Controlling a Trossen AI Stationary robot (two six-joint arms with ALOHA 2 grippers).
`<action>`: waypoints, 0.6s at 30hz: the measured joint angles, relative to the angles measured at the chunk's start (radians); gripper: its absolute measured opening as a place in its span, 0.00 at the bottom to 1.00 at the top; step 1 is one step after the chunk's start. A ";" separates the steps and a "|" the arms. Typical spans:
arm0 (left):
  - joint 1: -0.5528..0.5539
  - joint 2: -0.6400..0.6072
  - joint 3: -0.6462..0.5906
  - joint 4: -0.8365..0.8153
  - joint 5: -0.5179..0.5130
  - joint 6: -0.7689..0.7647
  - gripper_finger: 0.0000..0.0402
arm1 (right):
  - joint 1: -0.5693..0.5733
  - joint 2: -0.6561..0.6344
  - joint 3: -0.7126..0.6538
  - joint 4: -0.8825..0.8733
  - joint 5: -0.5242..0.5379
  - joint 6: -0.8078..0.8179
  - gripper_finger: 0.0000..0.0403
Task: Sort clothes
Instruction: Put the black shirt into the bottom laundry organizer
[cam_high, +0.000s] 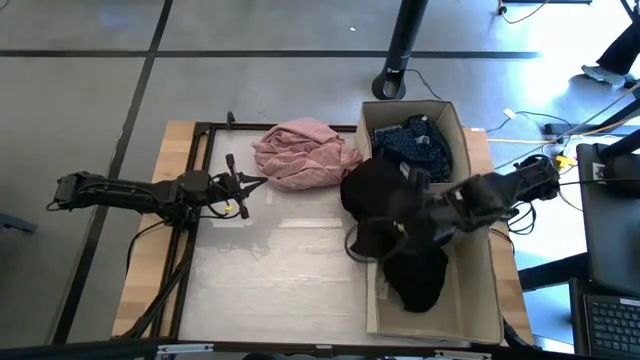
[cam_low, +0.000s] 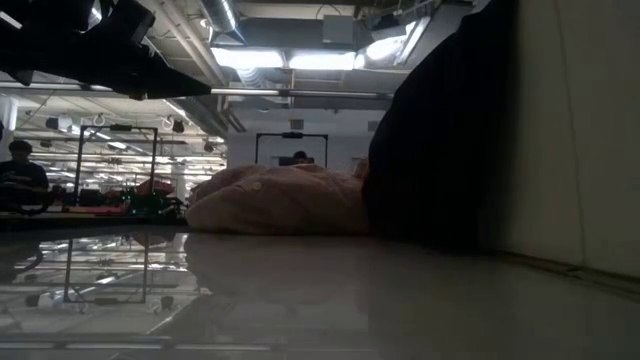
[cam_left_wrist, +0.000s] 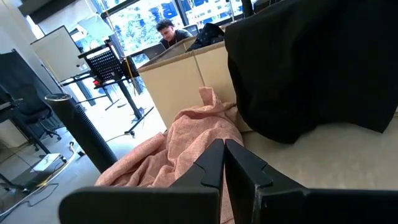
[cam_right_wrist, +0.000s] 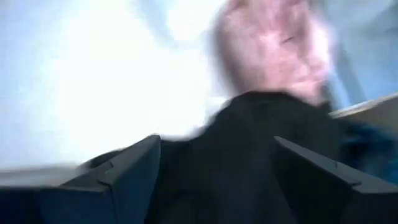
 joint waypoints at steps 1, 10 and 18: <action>0.000 0.000 0.000 0.000 0.000 0.000 0.01 | -0.018 0.000 0.000 0.006 0.035 -0.035 0.75; 0.000 0.000 0.000 -0.004 0.000 0.000 0.01 | -0.217 0.057 -0.040 0.021 -0.050 -0.193 0.75; 0.000 0.000 0.000 -0.003 0.000 -0.012 0.01 | -0.321 0.141 -0.103 0.014 -0.154 -0.195 0.75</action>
